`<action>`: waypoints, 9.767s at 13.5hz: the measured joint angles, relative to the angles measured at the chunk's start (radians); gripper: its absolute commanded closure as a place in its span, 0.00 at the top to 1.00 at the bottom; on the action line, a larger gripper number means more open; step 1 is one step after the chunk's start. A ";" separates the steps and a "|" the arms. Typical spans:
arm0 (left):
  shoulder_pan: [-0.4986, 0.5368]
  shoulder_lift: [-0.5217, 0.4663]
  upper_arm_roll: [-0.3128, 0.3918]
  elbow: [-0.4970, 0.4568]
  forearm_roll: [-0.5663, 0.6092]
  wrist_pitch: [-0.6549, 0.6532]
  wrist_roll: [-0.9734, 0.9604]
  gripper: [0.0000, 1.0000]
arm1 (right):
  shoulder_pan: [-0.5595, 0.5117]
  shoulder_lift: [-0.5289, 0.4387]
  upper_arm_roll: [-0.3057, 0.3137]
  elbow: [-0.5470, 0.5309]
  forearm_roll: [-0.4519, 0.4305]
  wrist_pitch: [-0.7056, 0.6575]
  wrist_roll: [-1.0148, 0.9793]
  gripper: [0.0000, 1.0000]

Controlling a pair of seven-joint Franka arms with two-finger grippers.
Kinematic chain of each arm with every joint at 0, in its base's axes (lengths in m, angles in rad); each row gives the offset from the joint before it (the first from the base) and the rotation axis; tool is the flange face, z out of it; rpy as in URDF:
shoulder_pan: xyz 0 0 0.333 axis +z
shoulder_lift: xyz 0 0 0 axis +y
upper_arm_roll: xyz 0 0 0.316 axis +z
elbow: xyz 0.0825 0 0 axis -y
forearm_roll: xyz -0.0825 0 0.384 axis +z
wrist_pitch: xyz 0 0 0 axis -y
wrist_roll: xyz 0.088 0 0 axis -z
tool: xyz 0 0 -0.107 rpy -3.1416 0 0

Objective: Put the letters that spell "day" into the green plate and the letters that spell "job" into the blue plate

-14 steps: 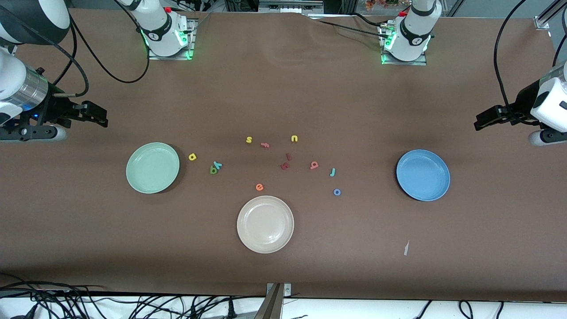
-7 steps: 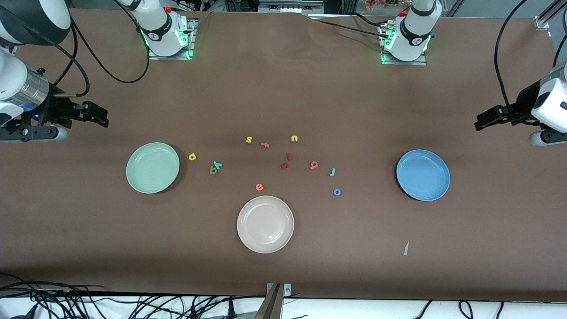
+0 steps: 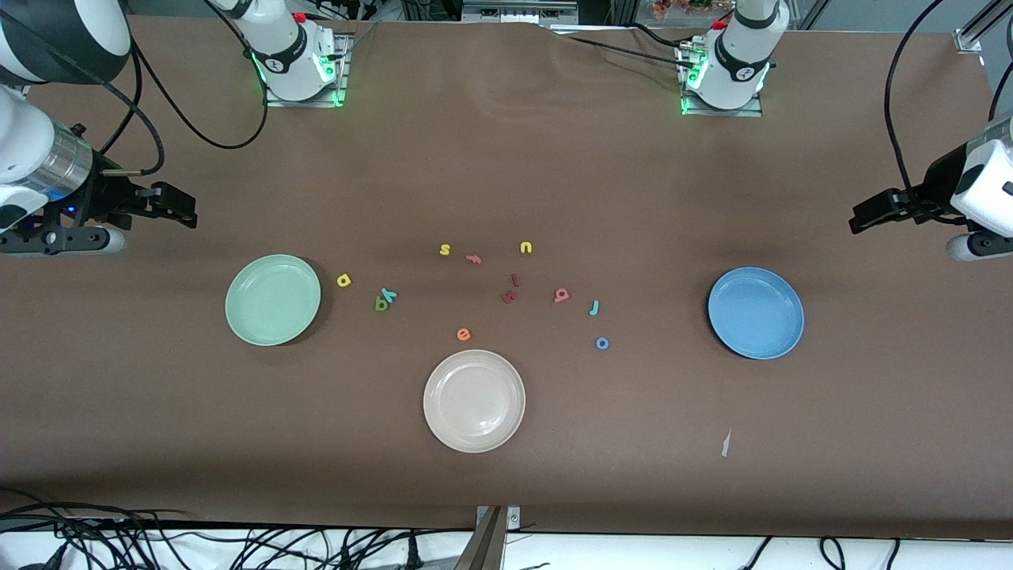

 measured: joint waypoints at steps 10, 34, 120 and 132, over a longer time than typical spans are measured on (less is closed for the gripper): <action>0.003 0.000 0.000 0.000 0.000 0.000 0.009 1.00 | 0.000 0.001 0.000 -0.001 0.000 -0.001 0.000 1.00; 0.004 0.008 0.000 -0.001 0.000 0.000 0.010 1.00 | 0.001 0.001 0.001 -0.002 0.000 -0.003 0.000 1.00; -0.002 0.066 -0.006 -0.001 -0.112 0.013 0.011 1.00 | 0.005 0.004 0.009 -0.017 0.000 -0.008 0.000 1.00; -0.004 0.065 -0.012 0.003 -0.033 0.014 0.014 1.00 | 0.008 0.003 0.045 -0.017 0.000 -0.006 0.004 1.00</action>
